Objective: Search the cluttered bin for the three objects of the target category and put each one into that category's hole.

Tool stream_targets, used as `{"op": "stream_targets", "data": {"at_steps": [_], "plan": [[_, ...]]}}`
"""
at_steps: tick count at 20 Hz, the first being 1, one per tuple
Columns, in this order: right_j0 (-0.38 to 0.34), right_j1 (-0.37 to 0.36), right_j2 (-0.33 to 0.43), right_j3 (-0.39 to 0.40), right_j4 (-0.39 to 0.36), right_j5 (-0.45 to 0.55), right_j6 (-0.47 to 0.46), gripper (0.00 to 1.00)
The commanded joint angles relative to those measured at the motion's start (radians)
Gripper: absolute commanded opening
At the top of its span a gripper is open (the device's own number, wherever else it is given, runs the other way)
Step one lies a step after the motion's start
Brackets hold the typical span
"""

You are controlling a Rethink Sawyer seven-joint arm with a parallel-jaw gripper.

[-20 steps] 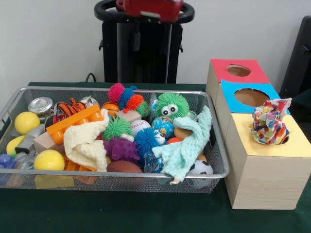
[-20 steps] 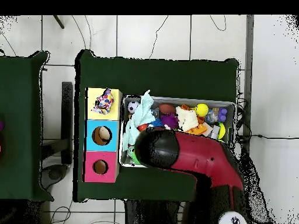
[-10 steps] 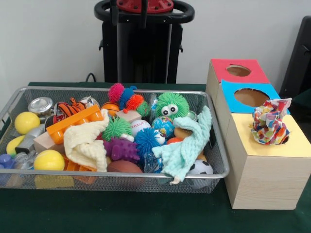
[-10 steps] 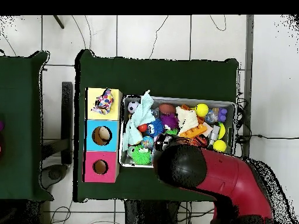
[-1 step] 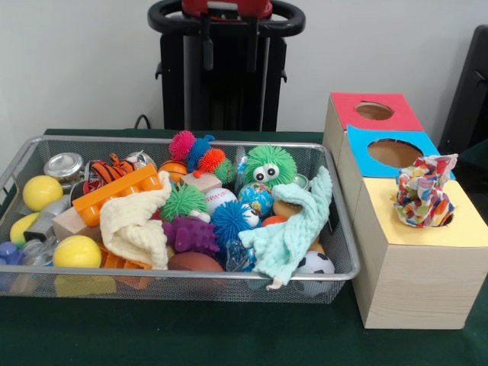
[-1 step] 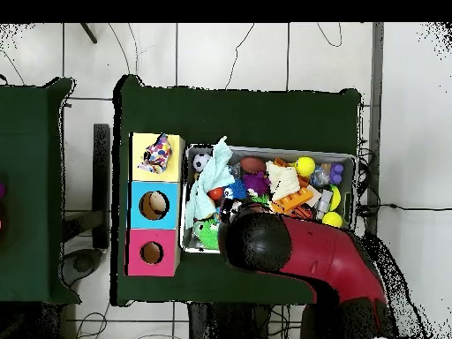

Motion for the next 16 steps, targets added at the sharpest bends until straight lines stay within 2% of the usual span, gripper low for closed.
{"op": "stream_targets", "data": {"at_steps": [1, 9, 16], "plan": [[-0.010, 0.082, 0.127, 0.043, -0.042, -0.017, -0.071, 1.00], [0.053, 0.106, 0.108, -0.121, -0.104, 0.148, -0.071, 1.00], [0.127, 0.107, 0.073, -0.214, -0.140, 0.248, -0.011, 1.00]]}}
